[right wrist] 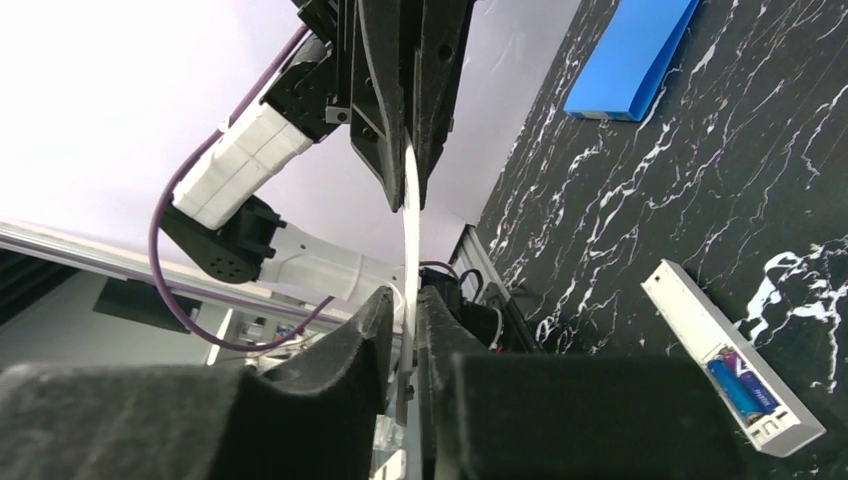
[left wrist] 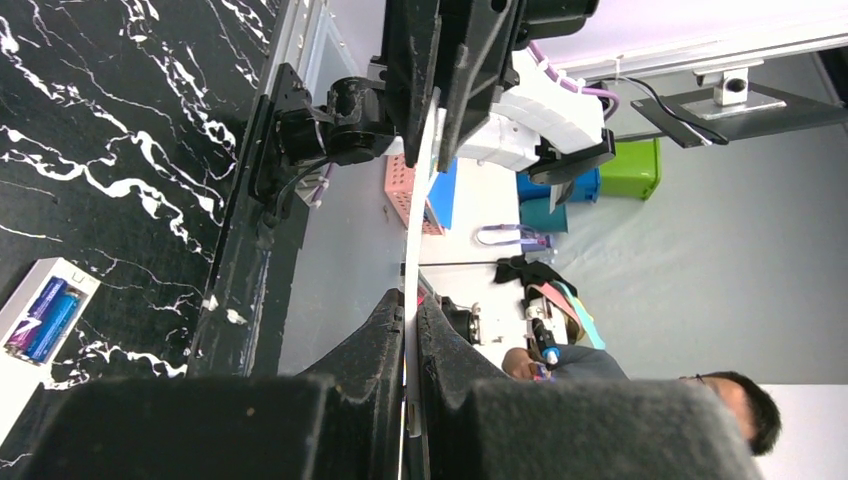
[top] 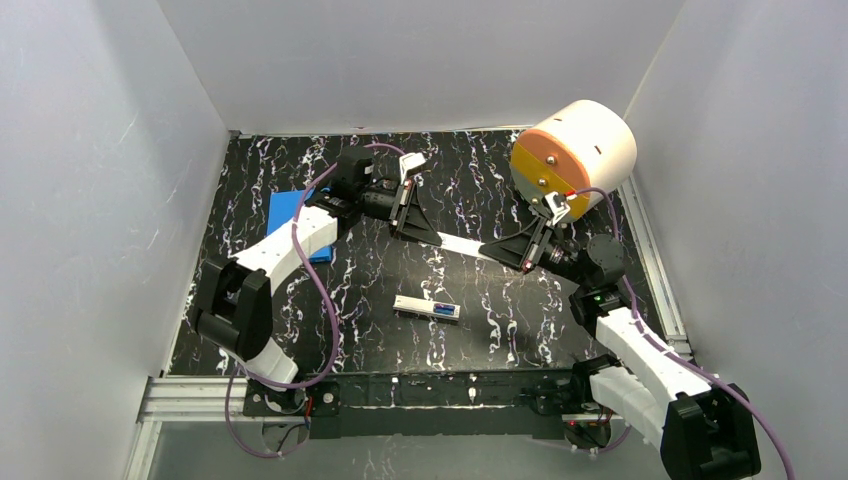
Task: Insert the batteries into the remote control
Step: Pick up the battery cover at the center of the board, then load the battery cover into the remote control.
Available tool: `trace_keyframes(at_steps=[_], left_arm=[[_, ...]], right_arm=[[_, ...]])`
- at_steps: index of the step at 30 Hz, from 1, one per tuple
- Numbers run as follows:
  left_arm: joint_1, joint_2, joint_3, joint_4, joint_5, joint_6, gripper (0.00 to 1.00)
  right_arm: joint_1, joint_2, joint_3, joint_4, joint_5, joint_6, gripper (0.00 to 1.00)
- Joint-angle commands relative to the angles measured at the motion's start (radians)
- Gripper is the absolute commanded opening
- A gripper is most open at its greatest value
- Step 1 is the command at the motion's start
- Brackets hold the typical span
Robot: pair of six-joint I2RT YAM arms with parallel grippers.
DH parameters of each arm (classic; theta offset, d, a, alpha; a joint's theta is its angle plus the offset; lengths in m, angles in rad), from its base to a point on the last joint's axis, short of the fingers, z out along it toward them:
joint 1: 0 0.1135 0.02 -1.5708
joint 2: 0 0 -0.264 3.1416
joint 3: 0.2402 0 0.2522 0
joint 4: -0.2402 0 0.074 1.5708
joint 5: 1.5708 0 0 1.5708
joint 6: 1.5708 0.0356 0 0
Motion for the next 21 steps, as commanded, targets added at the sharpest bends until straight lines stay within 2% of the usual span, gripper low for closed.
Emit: trace_keyframes(at_steps=[1,2,4,7,9,11,15,18,21], left_arm=[[0.003,-0.028,-0.019,-0.003,-0.023,-0.002,0.00],[0.002,-0.034,-0.027,-0.003,-0.028,-0.003,0.02],[0.003,-0.044,-0.048,-0.003,-0.046,-0.003,0.26],[0.011,-0.078,-0.083,-0.017,-0.129,0.020,0.55],[0.031,-0.102,-0.101,-0.097,-0.201,0.082,0.65],[0.065,-0.127,-0.120,-0.213,-0.296,0.152,0.72],[0.134,-0.174,-0.181,-0.360,-0.483,0.232,0.76],[0.147,-0.212,-0.194,-0.488,-0.660,0.322,0.79],[0.148,-0.234,-0.214,-0.559,-0.754,0.371,0.79]], right_arm=[[0.002,-0.007,0.034,0.066,-0.003,0.012,0.10],[0.003,-0.002,0.035,0.054,0.000,0.007,0.01],[0.002,0.006,0.039,0.010,0.002,-0.013,0.01],[0.005,0.005,0.046,-0.113,0.011,-0.080,0.01],[0.005,0.005,0.050,-0.231,0.025,-0.139,0.01],[0.007,0.008,0.044,-0.328,0.032,-0.181,0.01],[0.020,0.019,0.032,-0.470,0.071,-0.267,0.01],[0.066,0.053,0.012,-0.483,0.127,-0.291,0.01],[0.152,0.108,-0.005,-0.436,0.222,-0.279,0.01]])
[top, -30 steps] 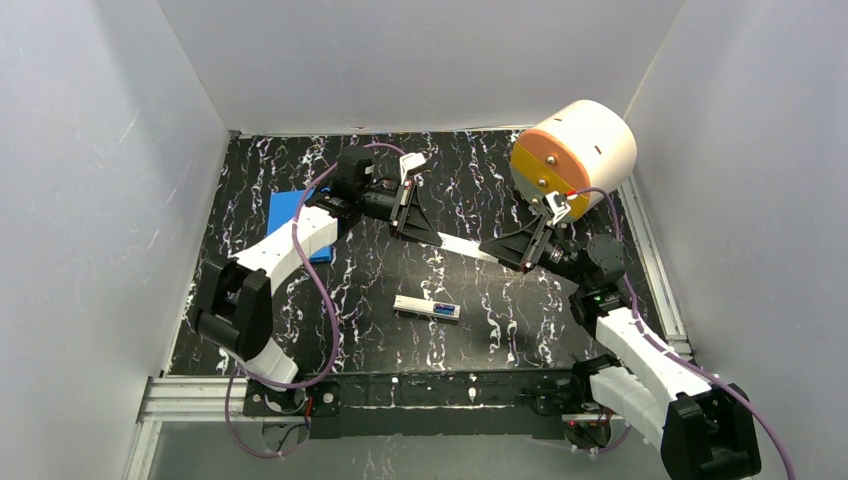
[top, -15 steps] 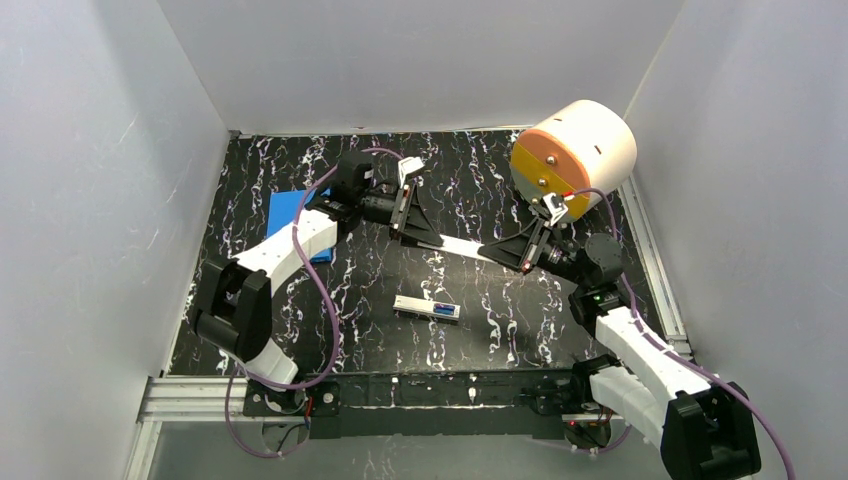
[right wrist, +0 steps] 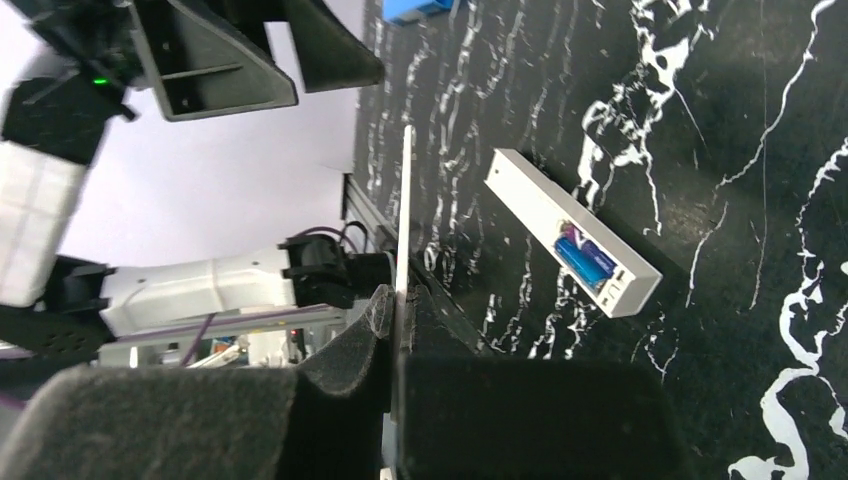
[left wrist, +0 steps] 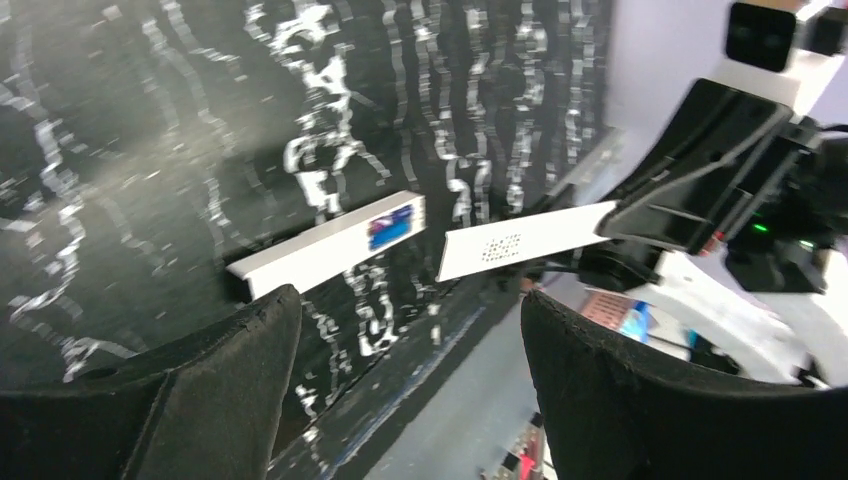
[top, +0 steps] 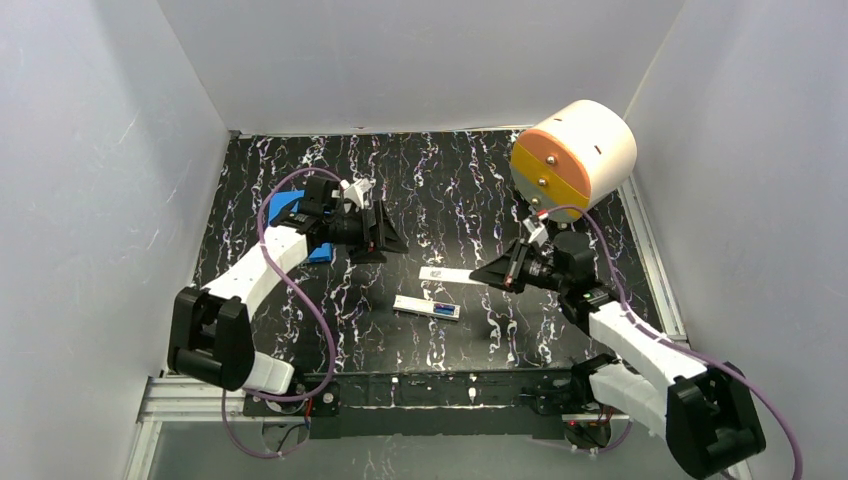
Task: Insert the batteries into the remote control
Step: Load the battery cover into the remote control.
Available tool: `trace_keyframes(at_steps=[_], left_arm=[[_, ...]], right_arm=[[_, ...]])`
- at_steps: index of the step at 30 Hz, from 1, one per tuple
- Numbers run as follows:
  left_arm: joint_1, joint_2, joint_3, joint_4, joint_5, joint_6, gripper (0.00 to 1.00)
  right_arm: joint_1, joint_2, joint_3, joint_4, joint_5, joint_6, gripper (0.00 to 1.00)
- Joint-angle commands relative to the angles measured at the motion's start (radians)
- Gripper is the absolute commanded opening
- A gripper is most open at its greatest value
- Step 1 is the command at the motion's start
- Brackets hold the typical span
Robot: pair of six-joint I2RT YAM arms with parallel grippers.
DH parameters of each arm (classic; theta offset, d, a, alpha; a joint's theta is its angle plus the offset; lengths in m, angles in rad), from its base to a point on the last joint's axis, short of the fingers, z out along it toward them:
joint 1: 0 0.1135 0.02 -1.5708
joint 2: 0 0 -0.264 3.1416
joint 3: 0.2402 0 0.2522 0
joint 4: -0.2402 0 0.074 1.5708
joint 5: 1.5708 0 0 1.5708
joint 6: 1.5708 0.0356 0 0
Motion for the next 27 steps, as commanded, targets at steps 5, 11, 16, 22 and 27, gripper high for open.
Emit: trace_keyframes(at_steps=[5,11,16,22,27], left_arm=[[-0.004,-0.069,-0.103,-0.200,-0.251,0.147,0.70],[-0.005,-0.071,-0.176,-0.168,-0.233,0.143,0.69],[-0.004,-0.053,-0.182,-0.151,-0.219,0.143,0.68],[-0.005,-0.046,-0.192,-0.136,-0.197,0.140,0.66],[-0.003,-0.036,-0.196,-0.125,-0.187,0.132,0.65]], right_arm=[[0.258,0.199,-0.030,0.179,0.238,0.025,0.01],[0.361,0.292,-0.019,0.289,0.371,0.050,0.01],[0.361,0.336,0.000,0.281,0.405,0.054,0.01],[0.367,0.416,-0.040,0.392,0.369,0.121,0.01],[0.367,0.407,-0.053,0.397,0.374,0.141,0.01]])
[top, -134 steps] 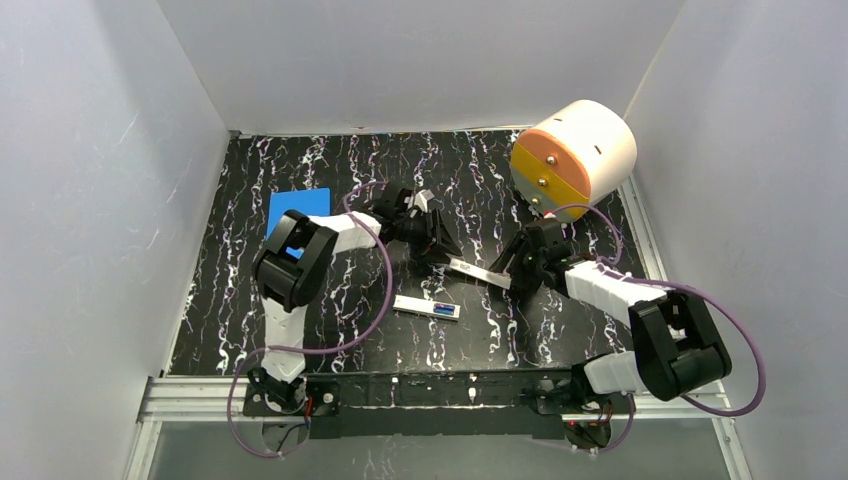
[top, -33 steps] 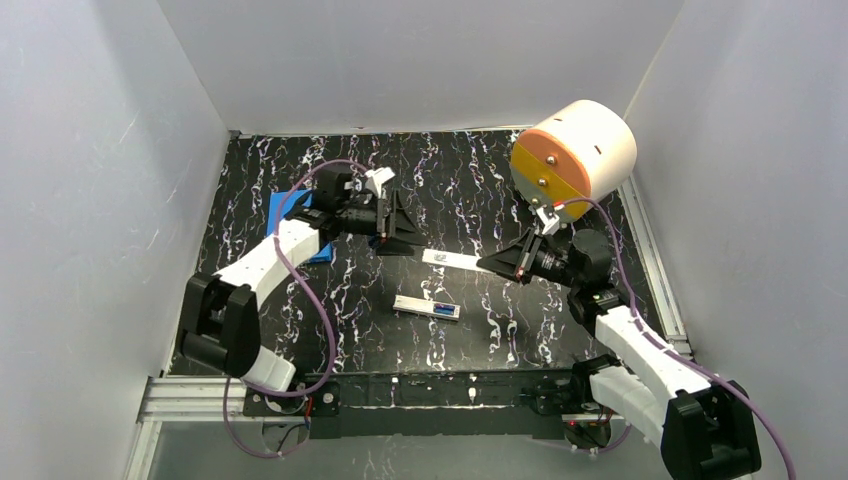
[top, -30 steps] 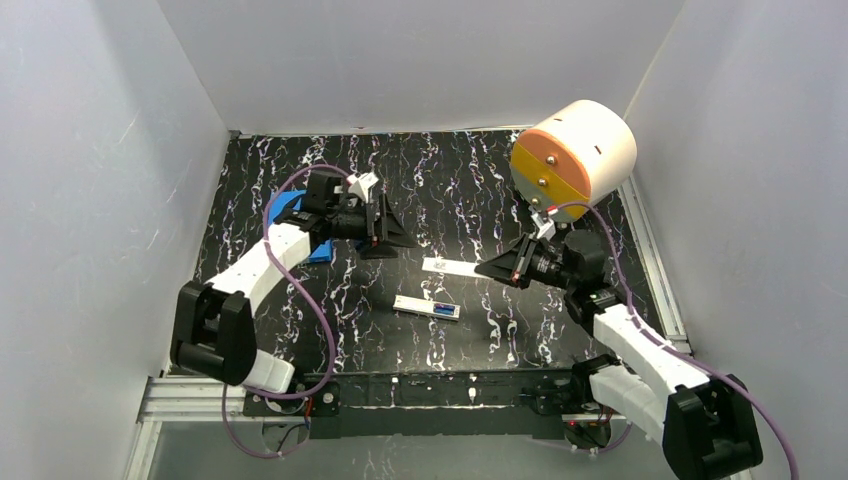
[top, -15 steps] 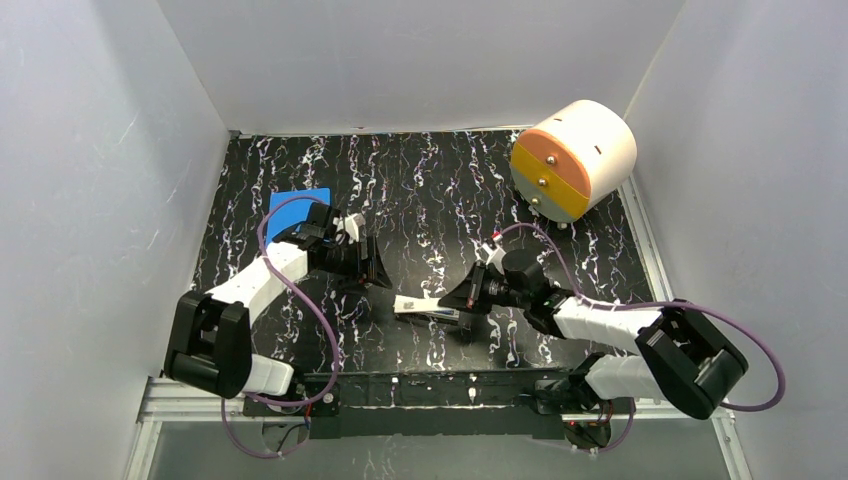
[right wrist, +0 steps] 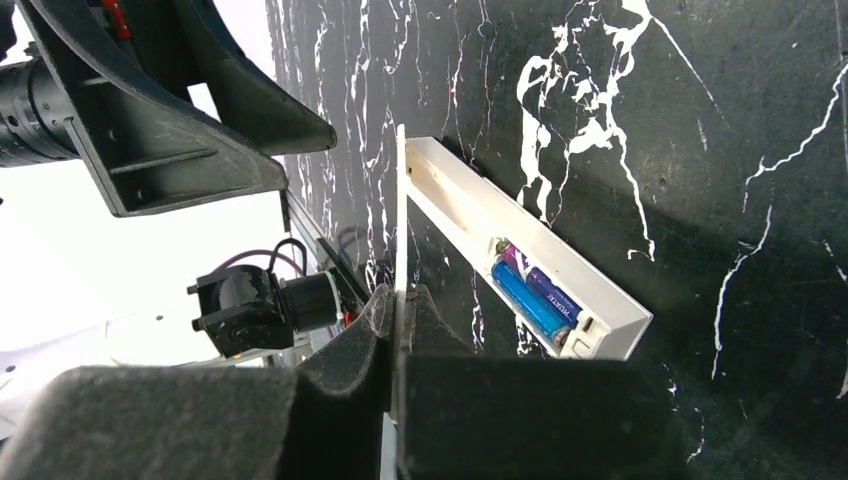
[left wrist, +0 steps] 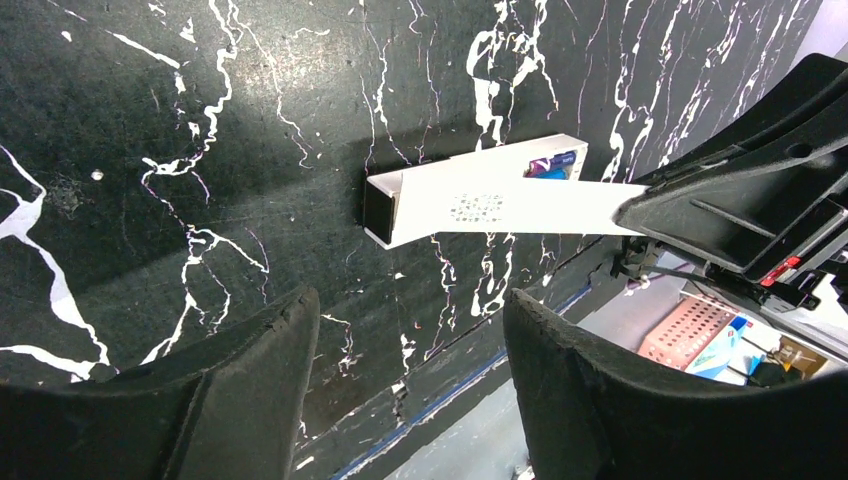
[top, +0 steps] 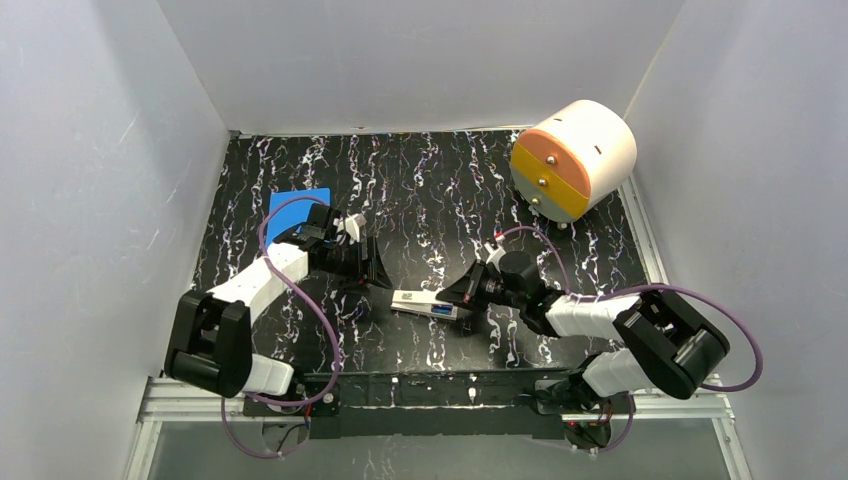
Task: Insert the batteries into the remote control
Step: Load the battery cover into the remote control.
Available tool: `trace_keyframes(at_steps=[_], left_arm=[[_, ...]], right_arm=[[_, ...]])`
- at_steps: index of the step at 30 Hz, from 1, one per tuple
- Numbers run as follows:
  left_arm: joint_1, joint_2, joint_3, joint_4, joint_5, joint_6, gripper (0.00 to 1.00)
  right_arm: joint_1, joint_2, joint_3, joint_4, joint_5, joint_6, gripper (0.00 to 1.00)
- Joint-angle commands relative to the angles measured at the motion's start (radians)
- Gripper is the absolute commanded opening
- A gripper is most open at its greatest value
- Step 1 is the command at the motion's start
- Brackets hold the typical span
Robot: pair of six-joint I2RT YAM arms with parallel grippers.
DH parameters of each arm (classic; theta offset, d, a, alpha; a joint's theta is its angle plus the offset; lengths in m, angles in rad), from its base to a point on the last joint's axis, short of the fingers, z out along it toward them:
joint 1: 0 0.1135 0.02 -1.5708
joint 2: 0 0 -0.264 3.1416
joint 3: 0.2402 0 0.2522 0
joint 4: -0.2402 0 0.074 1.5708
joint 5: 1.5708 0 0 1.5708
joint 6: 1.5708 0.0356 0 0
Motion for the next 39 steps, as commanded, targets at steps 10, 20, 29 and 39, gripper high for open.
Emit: trace_keyframes(at_steps=[10,20,29,39], left_arm=[[-0.003,0.016,-0.017,0.019,0.046,0.003,0.62],[-0.005,0.024,-0.028,0.031,0.061,-0.003,0.61],[-0.005,0.027,-0.032,0.031,0.064,-0.003,0.60],[-0.014,0.039,-0.029,0.021,0.036,-0.006,0.59]], right_arm=[[0.005,-0.022,-0.062,0.156,0.004,0.093,0.01],[0.006,0.043,-0.046,0.176,-0.030,0.094,0.01],[-0.002,0.033,-0.051,0.069,0.002,0.068,0.01],[-0.022,0.001,-0.027,-0.093,0.036,0.010,0.01]])
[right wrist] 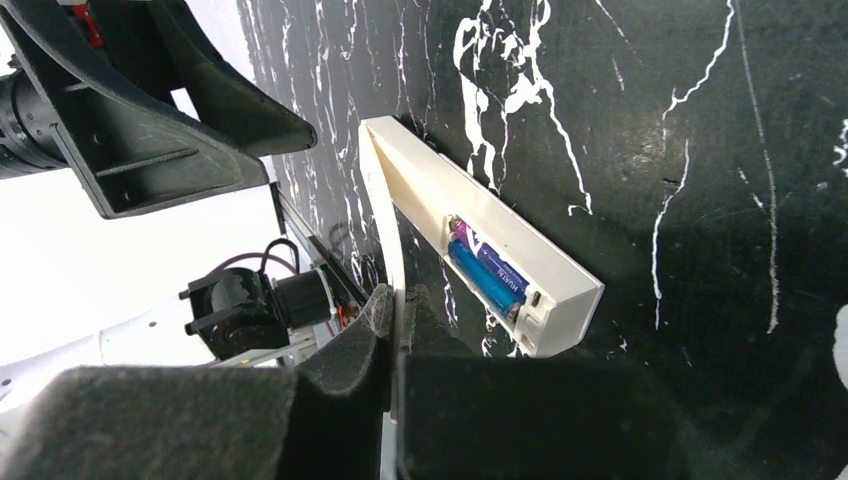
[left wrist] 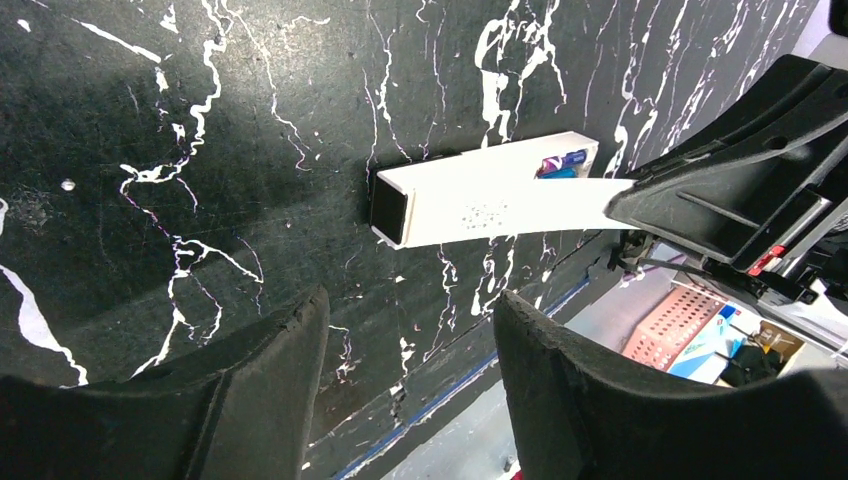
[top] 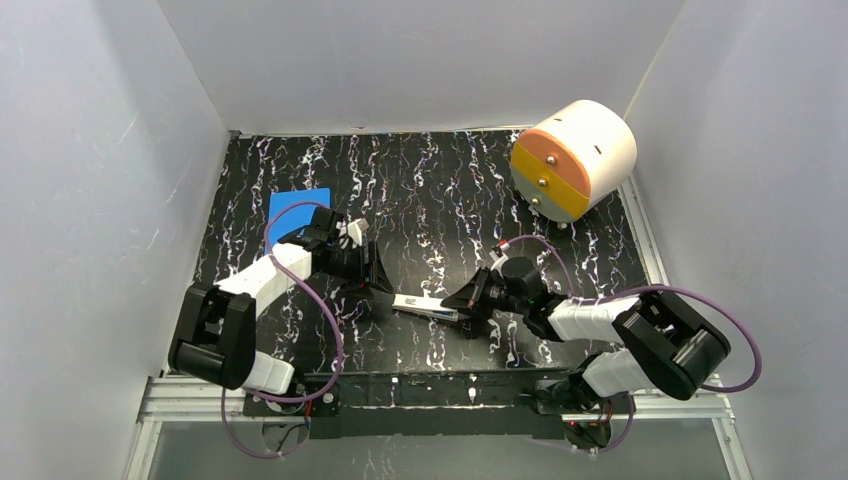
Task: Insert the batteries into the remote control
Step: Load the battery cover into the remote control.
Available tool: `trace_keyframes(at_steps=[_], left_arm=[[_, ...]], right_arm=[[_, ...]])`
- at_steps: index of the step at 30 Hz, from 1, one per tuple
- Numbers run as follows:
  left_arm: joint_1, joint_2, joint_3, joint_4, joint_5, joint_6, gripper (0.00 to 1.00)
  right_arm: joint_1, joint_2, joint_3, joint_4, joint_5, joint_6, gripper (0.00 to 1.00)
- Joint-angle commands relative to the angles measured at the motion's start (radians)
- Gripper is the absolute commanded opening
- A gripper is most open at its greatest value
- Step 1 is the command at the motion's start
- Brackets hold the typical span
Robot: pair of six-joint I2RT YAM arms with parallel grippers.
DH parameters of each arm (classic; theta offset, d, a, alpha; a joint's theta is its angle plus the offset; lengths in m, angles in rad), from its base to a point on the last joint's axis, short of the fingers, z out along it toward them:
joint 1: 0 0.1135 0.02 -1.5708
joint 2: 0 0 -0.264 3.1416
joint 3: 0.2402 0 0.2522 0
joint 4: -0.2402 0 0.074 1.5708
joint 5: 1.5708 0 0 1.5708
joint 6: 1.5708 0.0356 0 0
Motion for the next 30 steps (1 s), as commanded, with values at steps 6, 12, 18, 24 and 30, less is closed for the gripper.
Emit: trace_keyframes(at_steps=[6,12,18,24,30], left_arm=[[-0.024,0.003,0.001,-0.022,-0.030,-0.007,0.57],[-0.059,0.018,0.002,-0.022,-0.104,-0.031,0.57],[-0.106,0.065,0.020,-0.009,-0.120,-0.054,0.56],[-0.157,0.142,0.063,0.010,-0.125,-0.076,0.48],[-0.162,0.165,0.067,0.037,-0.145,-0.096,0.41]], right_arm=[[-0.009,0.053,0.052,-0.099,0.023,-0.046,0.01],[-0.008,0.035,0.049,-0.162,0.041,-0.048,0.01],[-0.008,-0.008,0.067,-0.272,0.072,-0.074,0.01],[-0.006,0.006,0.075,-0.289,0.069,-0.080,0.01],[-0.006,0.001,0.069,-0.300,0.070,-0.078,0.01]])
